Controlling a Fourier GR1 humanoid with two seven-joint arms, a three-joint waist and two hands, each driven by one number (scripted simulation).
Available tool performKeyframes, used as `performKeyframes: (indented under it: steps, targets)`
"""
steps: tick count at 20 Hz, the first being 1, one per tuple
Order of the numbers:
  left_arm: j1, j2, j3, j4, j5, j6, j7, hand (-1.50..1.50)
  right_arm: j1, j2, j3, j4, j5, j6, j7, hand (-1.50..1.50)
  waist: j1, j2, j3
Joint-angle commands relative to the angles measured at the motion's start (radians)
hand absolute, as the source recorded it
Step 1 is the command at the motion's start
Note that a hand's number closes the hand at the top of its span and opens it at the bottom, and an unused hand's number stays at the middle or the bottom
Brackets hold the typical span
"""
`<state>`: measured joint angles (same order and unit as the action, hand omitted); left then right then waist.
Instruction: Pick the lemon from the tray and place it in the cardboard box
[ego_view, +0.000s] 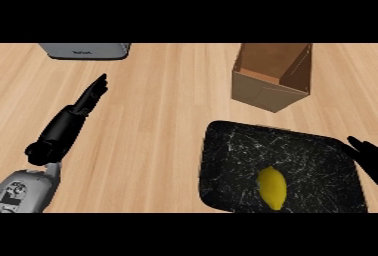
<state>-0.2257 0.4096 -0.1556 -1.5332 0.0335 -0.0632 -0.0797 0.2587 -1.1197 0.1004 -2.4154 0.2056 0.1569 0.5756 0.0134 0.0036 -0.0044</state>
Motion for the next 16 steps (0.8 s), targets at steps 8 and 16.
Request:
performKeyframes:
  steps: [8,16]
  targets:
    - [-0.048,-0.002,0.022,0.023,0.006,-0.049,0.014,0.00,-0.366,0.132,0.450,-0.038,0.086,0.134,0.540,-1.50,0.030,0.003,0.000]
    - [-0.041,-0.040,0.027,0.077,-0.036,-0.029,-0.017,0.00,-0.568,0.322,0.587,0.104,0.098,0.209,0.697,-1.50,0.001,-0.001,0.001]
